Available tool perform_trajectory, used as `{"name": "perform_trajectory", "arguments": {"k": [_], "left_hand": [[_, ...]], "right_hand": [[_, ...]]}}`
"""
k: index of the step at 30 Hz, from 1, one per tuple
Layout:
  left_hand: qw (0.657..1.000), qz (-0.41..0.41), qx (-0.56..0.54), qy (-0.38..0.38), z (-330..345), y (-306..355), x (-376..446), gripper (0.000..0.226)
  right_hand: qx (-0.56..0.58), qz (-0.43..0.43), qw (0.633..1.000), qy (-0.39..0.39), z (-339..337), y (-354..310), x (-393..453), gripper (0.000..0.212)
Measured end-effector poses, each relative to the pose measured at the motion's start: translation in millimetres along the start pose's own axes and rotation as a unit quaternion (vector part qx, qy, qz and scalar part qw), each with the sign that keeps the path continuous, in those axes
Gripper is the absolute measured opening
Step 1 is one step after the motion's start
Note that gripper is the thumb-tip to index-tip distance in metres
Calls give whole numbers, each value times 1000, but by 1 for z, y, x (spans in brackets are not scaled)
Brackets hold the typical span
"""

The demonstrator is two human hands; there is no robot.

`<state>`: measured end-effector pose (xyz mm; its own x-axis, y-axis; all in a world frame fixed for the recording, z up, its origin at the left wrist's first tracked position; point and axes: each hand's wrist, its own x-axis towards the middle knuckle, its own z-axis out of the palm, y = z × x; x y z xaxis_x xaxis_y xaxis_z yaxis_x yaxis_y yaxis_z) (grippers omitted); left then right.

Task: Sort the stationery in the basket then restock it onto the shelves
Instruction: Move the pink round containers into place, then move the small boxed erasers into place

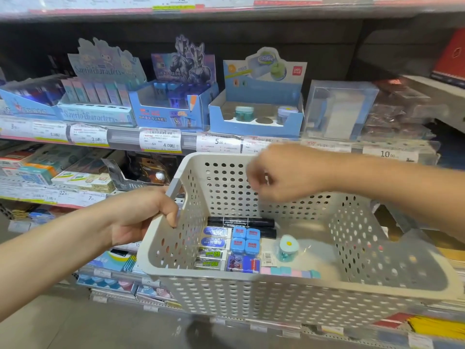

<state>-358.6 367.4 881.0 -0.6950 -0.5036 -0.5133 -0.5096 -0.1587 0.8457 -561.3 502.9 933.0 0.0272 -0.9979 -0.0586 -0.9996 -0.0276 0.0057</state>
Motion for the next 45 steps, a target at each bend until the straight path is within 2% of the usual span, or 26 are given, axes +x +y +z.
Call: {"name": "perform_trajectory", "arguments": {"k": [2, 5, 7, 13, 18, 22, 26, 29, 31, 35, 41, 45], "left_hand": [[1000, -1, 1, 3, 1, 1, -1, 66], [1000, -1, -1, 4, 4, 1, -1, 66], [1000, 2, 0, 7, 6, 1, -2, 68], [1000, 4, 6, 13, 9, -4, -1, 74], [1000, 0, -9, 15, 11, -8, -5, 70], [1000, -6, -23, 9, 9, -11, -9, 73], [999, -7, -34, 7, 12, -10, -12, 76], [999, -8, -38, 8, 13, -10, -13, 72], [1000, -6, -26, 11, 13, -10, -13, 74], [999, -2, -36, 12, 14, -10, -13, 70], [999, -11, -33, 22, 13, -12, -11, 74], [999, -16, -42, 30, 15, -11, -12, 75]], "right_hand": [[-39, 17, 986, -160, 26, -6, -13, 21], [-104, 66, 953, -275, 61, -2, -21, 50], [-102, 81, 950, -284, 76, 0, -22, 50], [-70, 61, 970, -224, 98, -2, -17, 38], [-88, 38, 965, -243, 92, -6, -11, 24], [26, 42, 985, -168, 40, -5, -14, 25], [132, 35, 990, 38, -23, 13, -17, 18], [155, 61, 963, 213, -43, 35, -5, 24], [152, 90, 944, 280, -44, 47, 7, 28], [67, 110, 946, 298, -35, 63, 30, 35], [26, 132, 958, 253, -33, 68, 46, 33], [37, 138, 961, 236, -37, 68, 49, 27]]}}
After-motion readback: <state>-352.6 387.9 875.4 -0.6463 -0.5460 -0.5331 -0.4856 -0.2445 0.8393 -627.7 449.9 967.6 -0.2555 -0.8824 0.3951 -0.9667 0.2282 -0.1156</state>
